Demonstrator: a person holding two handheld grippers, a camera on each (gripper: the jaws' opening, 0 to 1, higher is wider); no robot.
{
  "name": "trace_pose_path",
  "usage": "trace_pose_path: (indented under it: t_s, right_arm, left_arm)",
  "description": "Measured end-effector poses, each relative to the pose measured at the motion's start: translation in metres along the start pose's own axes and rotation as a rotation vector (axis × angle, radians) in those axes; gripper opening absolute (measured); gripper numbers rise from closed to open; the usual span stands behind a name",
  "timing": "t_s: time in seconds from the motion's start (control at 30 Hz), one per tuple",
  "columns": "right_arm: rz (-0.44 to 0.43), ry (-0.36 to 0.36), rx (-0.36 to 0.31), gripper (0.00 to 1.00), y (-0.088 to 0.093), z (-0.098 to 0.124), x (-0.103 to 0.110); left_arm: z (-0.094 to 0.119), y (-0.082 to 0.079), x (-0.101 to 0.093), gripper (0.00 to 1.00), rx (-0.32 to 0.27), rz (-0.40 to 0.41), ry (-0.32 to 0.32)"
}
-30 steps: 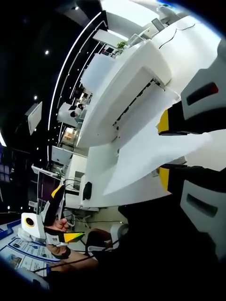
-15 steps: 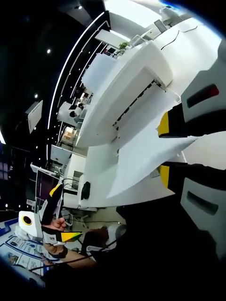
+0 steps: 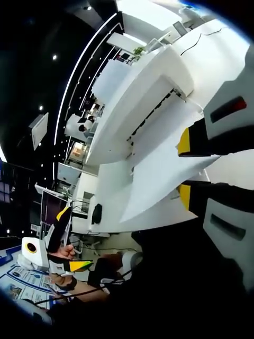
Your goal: Remove the paper from the printer output slot and place it on top of the printer
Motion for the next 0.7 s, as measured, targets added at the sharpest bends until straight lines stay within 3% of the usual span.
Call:
trace_pose_path:
  t_s: [0.7]
  right_arm:
    - [-0.009,-0.008,-0.008,0.09,-0.0005,-0.0002,0.002]
  left_arm:
    - [-0.0001,0.0003,-0.0006,0.89,0.002,-0.001,0.003]
Point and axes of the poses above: the point that each gripper's makers call its tool centre point, and the gripper's own axes: z roughly backward along the fingers, x roughly to its left, y roughly out of its underside, the point moved 9 cm from there along z, roughly backward along the fingers, and after that the axes turned 7 degrees about -x, right-handed, at the moved point
